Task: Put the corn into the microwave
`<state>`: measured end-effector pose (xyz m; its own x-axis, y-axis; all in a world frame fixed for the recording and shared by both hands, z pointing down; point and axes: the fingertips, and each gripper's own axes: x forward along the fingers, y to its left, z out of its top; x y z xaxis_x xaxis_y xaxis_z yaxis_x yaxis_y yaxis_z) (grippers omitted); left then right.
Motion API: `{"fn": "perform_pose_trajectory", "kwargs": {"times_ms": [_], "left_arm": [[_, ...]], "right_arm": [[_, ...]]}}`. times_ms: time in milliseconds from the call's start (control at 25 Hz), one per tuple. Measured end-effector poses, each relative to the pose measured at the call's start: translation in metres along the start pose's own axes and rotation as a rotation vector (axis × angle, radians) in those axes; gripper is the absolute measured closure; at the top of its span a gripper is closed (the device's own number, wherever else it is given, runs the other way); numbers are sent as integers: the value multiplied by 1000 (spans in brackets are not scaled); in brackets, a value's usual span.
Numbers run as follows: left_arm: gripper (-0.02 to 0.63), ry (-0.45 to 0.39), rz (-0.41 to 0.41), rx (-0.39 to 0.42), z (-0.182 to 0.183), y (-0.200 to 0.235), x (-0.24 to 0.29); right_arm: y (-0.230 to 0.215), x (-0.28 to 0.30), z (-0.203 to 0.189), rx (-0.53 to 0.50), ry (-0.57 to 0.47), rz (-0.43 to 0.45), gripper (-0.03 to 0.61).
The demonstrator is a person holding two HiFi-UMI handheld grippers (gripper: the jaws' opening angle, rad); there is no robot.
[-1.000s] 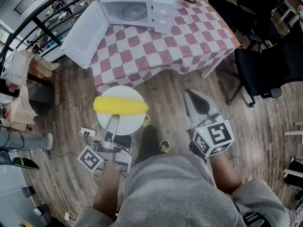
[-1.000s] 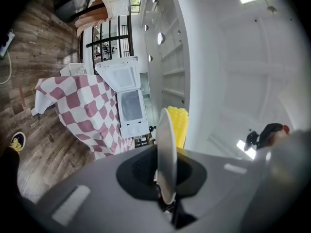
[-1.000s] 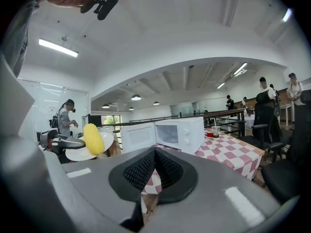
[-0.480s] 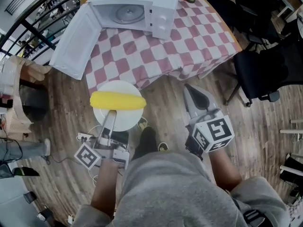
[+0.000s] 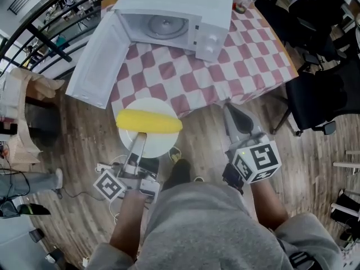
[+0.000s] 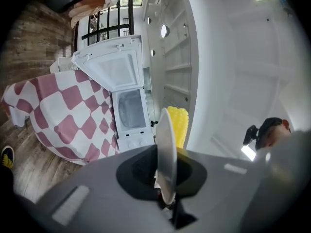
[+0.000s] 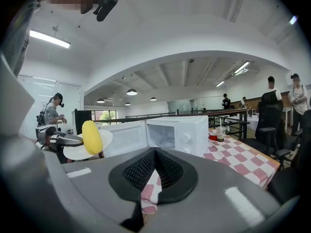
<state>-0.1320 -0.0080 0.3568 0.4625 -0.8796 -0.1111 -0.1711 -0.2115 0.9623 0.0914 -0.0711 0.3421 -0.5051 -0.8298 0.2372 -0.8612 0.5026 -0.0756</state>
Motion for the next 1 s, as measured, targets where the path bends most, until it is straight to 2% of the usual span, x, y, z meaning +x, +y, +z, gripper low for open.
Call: {"fn": "perform_pose_trajectory", "kwargs": {"times_ms": [480, 1000], "left_arm": [[599, 21, -12, -30, 61, 26, 25], [600, 46, -17, -57, 84, 37, 42]], "right_arm": [[14, 67, 15, -20, 21, -35, 580], [20, 89, 26, -44, 23, -75, 581]]}}
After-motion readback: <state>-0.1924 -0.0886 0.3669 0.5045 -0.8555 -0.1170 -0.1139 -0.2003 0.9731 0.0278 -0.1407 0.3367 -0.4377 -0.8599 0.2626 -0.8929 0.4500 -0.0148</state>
